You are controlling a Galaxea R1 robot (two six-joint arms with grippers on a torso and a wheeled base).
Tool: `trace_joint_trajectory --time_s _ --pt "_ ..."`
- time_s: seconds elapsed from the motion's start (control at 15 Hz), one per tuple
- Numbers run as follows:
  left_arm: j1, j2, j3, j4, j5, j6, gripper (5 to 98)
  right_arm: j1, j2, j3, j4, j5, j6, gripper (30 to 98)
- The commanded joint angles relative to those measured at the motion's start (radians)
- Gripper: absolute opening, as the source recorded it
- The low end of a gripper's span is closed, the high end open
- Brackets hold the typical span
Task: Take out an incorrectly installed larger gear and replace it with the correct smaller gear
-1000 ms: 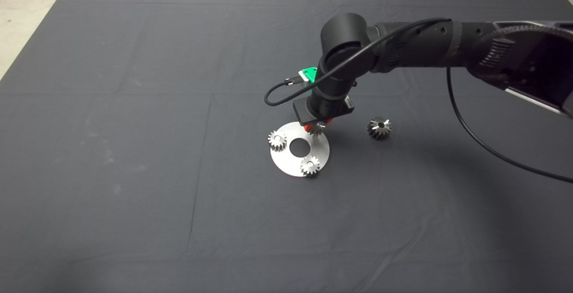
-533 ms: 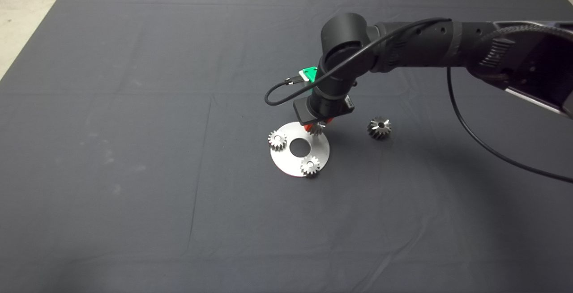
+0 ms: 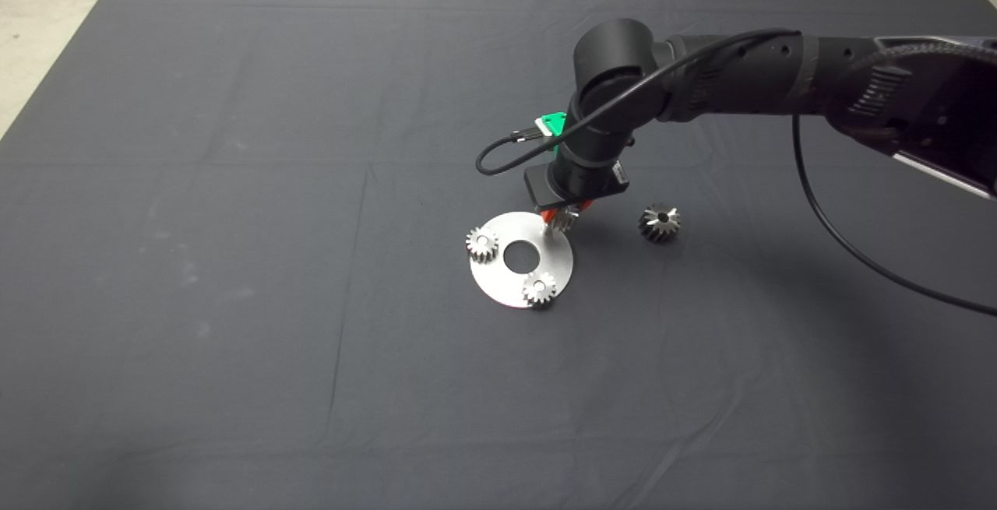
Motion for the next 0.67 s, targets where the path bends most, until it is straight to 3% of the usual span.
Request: trace_joint_trajectory --time_s 0.0,0.6 --pt "0.001 -0.005 0.010 0.009 0.006 0.005 84.3 0.026 0.002 0.002 0.016 -0.102 -0.001 35.3" --pt "0.001 -0.006 0.010 0.009 0.004 0.005 84.3 0.023 0.015 -0.001 0.016 -0.098 0.001 35.9"
